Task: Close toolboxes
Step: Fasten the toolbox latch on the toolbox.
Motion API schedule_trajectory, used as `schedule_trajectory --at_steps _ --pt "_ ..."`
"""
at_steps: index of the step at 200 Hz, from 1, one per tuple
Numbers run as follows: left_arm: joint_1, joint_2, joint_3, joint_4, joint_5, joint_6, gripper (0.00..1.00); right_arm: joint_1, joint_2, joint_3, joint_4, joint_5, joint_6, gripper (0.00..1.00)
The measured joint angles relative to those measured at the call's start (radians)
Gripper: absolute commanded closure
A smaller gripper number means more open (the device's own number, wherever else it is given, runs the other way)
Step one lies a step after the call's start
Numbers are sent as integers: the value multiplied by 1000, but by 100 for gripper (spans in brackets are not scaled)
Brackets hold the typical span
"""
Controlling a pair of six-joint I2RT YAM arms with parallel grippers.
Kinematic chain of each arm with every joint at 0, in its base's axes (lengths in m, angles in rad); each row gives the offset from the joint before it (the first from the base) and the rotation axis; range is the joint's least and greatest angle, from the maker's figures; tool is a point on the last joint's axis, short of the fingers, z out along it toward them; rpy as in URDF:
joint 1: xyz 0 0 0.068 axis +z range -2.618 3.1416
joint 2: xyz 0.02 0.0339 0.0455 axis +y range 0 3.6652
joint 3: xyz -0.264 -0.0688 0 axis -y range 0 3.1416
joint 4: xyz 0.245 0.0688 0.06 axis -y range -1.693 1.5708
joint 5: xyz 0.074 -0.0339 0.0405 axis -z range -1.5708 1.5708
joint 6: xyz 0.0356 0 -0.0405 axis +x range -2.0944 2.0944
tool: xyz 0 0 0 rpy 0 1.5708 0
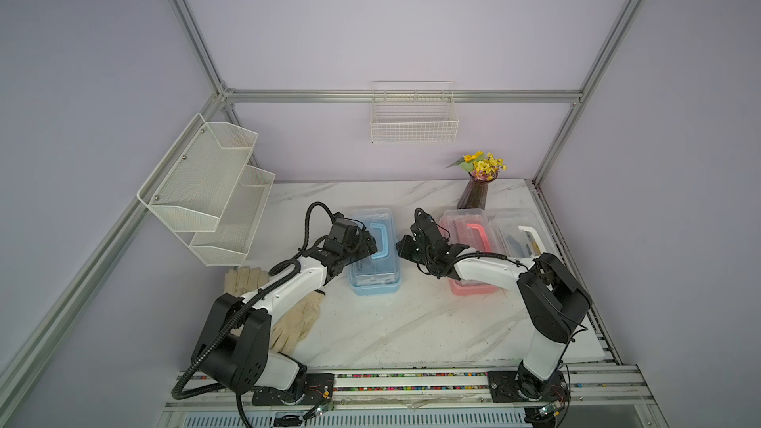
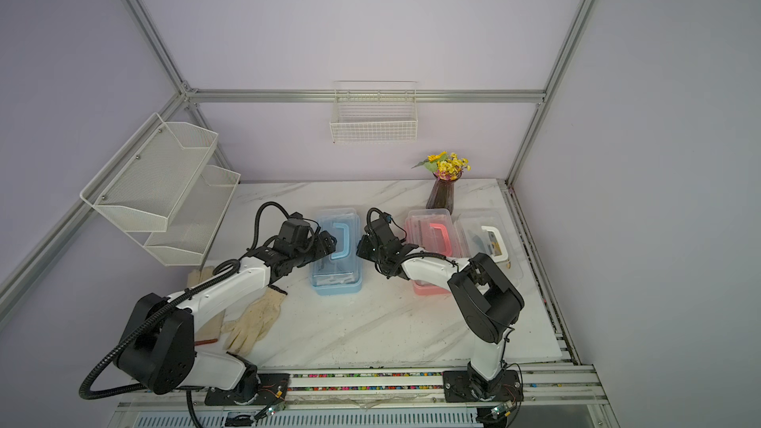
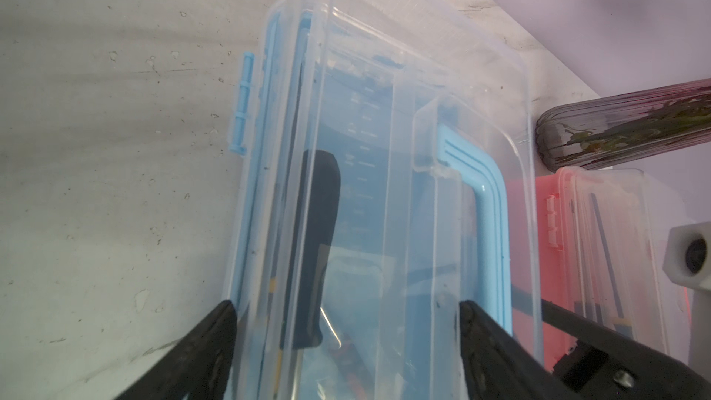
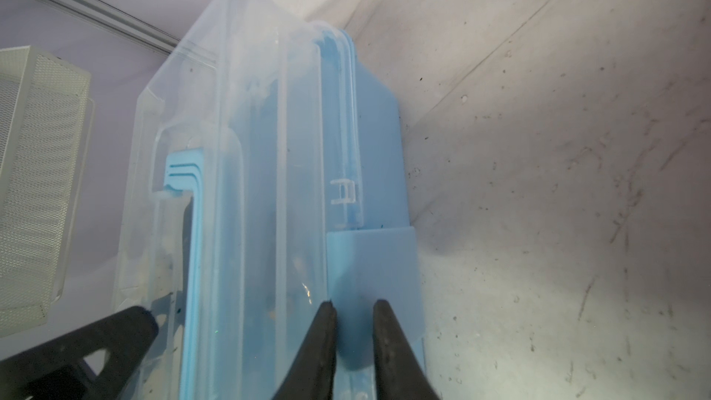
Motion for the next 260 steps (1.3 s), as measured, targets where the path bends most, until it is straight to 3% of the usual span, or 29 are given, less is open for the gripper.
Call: schedule_trajectory --at_steps 42,76,116,154,260 --pt "0 -2 -11 17 0 0 15 0 1 -19 45 -10 2 82" --pt "-1 -6 -18 26 -12 -1 15 -13 11 -47 122 -34 19 78" --pt "-1 -11 -28 42 -14 0 15 -81 11 -48 113 -197 18 74" --pt "-22 -11 -28 50 14 0 15 -147 9 33 3 -257 -34 73" --pt "-38 -10 -27 50 59 2 15 -175 -8 24 -171 -143 -139 79"
